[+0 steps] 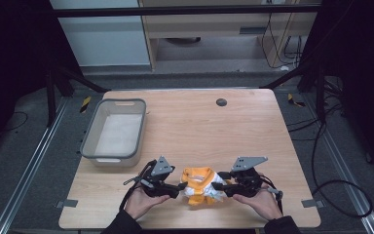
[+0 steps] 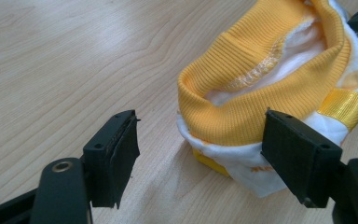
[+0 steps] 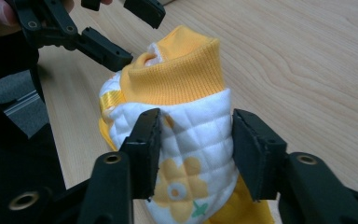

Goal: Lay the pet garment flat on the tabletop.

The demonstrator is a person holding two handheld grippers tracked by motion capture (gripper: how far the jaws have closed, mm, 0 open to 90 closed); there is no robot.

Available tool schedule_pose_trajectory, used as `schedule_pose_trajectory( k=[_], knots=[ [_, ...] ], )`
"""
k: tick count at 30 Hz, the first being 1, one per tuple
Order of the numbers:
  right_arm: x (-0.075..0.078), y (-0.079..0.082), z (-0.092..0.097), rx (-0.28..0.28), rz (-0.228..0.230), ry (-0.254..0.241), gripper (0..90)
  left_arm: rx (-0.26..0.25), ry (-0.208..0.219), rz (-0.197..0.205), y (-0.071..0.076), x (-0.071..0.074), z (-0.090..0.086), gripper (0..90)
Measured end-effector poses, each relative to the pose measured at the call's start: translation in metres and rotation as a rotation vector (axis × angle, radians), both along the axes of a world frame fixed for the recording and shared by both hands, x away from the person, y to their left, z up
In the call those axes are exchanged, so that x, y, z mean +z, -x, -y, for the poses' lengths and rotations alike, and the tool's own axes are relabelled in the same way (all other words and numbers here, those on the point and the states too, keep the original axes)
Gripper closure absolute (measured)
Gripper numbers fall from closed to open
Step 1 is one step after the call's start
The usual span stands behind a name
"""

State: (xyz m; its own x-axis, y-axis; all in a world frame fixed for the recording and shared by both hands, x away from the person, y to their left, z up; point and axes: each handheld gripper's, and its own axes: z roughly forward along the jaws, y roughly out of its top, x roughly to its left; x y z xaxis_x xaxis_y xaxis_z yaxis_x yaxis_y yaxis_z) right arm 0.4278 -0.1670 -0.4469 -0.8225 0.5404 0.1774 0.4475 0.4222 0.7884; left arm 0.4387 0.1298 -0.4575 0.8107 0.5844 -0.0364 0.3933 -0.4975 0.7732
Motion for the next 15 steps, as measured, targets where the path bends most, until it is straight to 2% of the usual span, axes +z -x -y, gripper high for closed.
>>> schedule_pose_trajectory(
  k=[3, 8, 10, 15],
  knots=[
    [0.0009, 0.0005, 0.0019, -0.005, 0.009, 0.009, 66.2, 0.006, 0.001, -0.004, -0.0015, -0.0008, 0.0005, 26.0],
    [0.0016, -0.0007, 0.0068, -0.011, -0.009, 0.003, 79.8, 0.005, 0.003, -0.006, -0.0025, -0.0018, 0.0008, 26.0],
    [0.0024, -0.0009, 0.0089, -0.011, -0.014, -0.002, 82.6, 0.002, 0.001, -0.008, -0.0027, -0.0026, 0.0014, 26.1],
    [0.0025, -0.0002, 0.0093, -0.012, -0.008, 0.001, 80.7, -0.008, 0.024, -0.029, -0.0042, -0.0071, 0.0026, 26.7]
  ],
)
